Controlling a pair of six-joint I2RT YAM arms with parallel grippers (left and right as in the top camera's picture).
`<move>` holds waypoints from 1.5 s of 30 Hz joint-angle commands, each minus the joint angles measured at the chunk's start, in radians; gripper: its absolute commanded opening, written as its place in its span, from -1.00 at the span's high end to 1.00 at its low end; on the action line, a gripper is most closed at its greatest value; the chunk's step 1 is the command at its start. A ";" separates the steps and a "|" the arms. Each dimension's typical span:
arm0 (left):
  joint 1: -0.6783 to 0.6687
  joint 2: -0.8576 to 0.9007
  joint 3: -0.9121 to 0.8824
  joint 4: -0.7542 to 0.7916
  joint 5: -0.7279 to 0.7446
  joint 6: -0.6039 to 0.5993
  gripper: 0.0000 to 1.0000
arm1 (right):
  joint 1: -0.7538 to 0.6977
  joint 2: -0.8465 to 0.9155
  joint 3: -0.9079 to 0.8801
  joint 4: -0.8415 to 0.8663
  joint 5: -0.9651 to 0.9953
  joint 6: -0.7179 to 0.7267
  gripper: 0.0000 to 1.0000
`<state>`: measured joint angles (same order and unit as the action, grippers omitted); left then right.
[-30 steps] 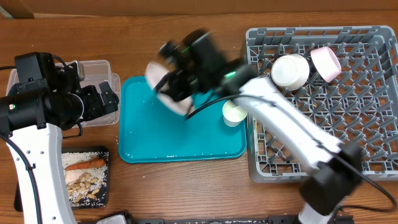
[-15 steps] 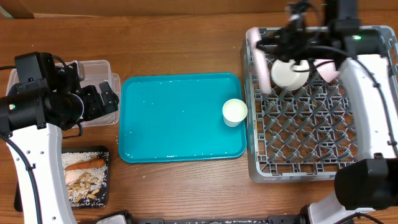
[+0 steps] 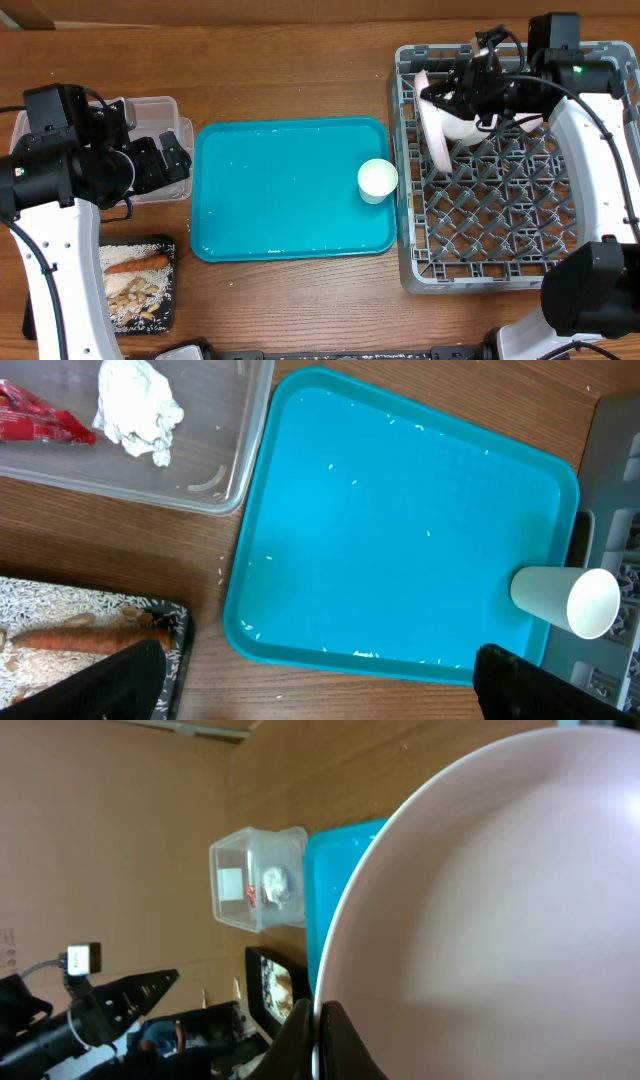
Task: Sort waste into correct bins and load items into the dishwasher
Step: 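Carry the pink plate right and stand it upright in the rack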
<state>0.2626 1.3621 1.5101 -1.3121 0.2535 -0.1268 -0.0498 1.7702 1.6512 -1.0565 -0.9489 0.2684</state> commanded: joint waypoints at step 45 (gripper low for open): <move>0.005 -0.001 0.018 0.002 -0.002 0.015 -1.00 | -0.062 -0.027 -0.040 0.109 -0.091 0.127 0.92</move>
<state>0.2626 1.3621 1.5101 -1.3117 0.2531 -0.1268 -0.1143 1.7531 1.6096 -0.9352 -1.0908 0.4320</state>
